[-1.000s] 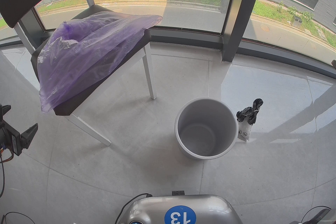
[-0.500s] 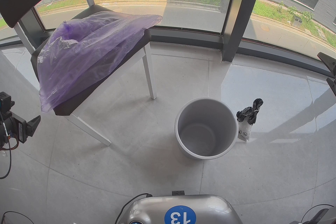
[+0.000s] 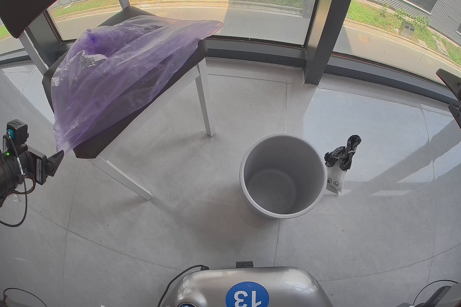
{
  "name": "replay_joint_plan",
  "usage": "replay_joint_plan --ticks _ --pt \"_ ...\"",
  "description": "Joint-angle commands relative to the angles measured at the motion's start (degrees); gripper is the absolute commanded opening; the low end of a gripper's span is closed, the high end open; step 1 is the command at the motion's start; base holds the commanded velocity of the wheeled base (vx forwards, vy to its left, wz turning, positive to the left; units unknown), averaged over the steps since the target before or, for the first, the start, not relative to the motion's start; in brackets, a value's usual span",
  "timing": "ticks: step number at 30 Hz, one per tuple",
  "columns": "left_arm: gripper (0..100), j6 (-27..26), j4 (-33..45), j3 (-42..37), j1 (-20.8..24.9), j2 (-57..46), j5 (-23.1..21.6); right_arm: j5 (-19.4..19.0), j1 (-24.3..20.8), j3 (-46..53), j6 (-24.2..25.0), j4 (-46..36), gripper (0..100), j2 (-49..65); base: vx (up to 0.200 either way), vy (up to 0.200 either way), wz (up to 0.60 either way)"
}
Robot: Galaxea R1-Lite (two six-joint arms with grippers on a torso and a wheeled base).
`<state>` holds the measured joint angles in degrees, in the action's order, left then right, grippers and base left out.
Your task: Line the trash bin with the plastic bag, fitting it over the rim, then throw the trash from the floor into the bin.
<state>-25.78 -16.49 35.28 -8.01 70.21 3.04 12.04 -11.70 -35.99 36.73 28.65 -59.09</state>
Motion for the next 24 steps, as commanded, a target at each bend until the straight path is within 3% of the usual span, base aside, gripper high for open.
replay_joint_plan --ticks 1,13,24 --pt "100 0.29 -1.52 -0.56 -0.43 3.18 0.04 0.0 0.01 0.04 0.01 0.0 100 0.38 0.0 0.0 0.0" --pt "100 5.39 -6.8 -1.09 -0.08 4.33 0.04 0.0 0.01 0.04 0.01 0.36 100 0.46 0.0 0.0 0.0" --pt "100 5.74 -7.41 -0.91 0.36 4.5 -0.05 0.0 0.01 0.22 0.01 0.36 100 0.55 0.0 0.0 0.0"
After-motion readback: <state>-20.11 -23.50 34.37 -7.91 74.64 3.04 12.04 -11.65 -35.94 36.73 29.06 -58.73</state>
